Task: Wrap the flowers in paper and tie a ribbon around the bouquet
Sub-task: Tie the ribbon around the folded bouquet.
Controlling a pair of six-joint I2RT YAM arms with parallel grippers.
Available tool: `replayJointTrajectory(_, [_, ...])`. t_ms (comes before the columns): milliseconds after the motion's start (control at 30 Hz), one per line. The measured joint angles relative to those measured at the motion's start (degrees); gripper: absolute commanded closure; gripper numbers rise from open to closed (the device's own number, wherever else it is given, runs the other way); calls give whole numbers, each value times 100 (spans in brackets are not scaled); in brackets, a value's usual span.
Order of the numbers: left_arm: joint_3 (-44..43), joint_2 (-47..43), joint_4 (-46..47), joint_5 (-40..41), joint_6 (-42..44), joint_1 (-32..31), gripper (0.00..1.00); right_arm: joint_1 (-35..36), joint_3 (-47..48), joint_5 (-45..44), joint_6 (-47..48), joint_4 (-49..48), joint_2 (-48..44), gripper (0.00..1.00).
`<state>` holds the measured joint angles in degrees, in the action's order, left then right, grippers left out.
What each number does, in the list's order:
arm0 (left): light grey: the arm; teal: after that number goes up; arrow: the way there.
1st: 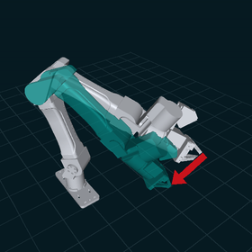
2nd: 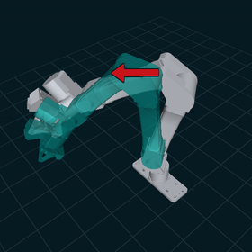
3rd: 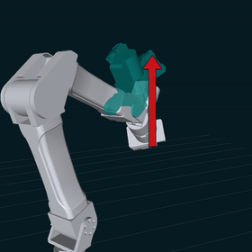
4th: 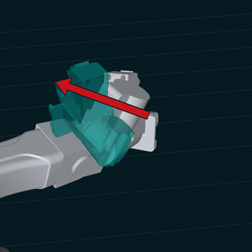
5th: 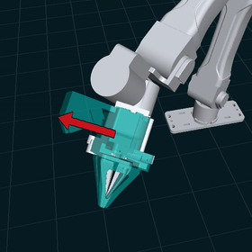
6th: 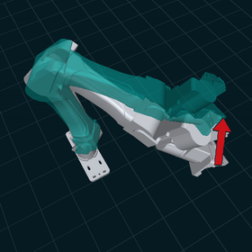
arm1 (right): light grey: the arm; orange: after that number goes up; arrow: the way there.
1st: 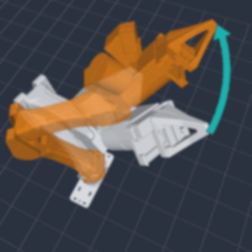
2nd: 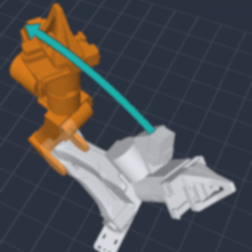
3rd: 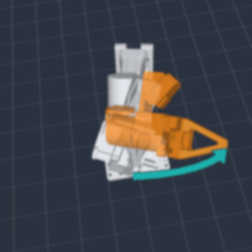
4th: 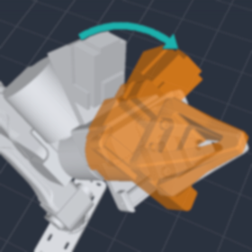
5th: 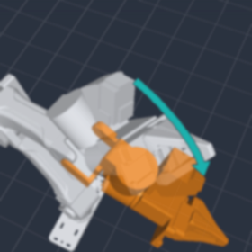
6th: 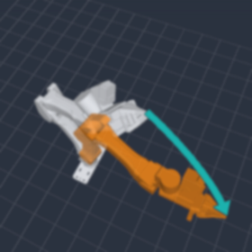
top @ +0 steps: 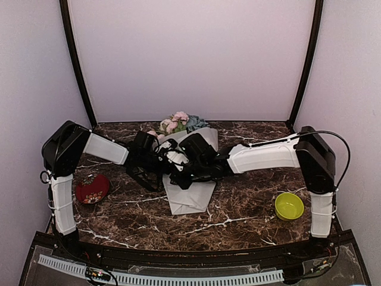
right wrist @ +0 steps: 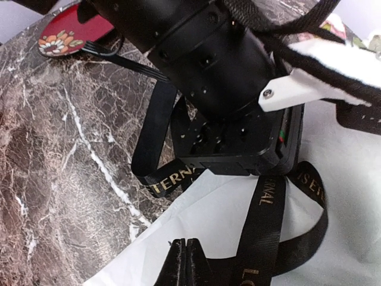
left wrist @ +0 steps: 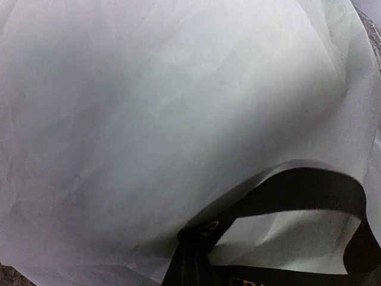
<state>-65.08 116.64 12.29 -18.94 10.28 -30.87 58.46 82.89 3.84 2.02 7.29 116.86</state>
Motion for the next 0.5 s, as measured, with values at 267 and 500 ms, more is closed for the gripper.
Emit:
replayJointTrajectory(267, [-59,4,-87,-203,-2,39,82,-2,-321,136,-175,-94,-577,100])
replayJointTrajectory(500, [-61,4,-140,-702,-61,63,58,-225,-973,422,-612,-310,-1250,100])
